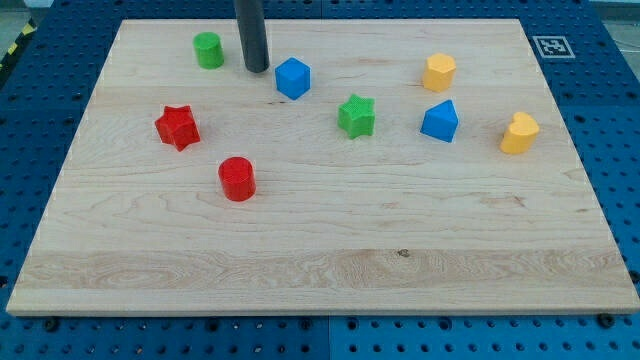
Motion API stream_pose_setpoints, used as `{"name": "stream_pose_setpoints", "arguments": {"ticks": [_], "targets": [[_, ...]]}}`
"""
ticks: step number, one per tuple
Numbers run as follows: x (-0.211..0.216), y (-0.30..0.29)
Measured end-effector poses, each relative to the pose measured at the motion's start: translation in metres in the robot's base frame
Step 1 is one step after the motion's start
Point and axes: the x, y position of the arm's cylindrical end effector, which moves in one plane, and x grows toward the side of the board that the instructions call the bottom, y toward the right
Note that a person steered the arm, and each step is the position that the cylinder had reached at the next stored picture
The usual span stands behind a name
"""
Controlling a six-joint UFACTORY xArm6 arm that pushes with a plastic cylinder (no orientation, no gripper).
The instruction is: Push the green circle towards the blue cube
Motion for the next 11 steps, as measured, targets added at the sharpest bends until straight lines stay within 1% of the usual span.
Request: {"name": "stream_pose_setpoints", "arguments": {"ticks": [2, 3, 4, 5, 7, 8, 9, 10, 11], "targets": [[0.022, 0.065], [0.033, 0.084], [0.034, 0.075], [0.020, 0.037], [0.015, -0.071], [0.003, -0.124], [-0.042, -0.158], [-0.080, -0.150], [-0.061, -0.098]]}}
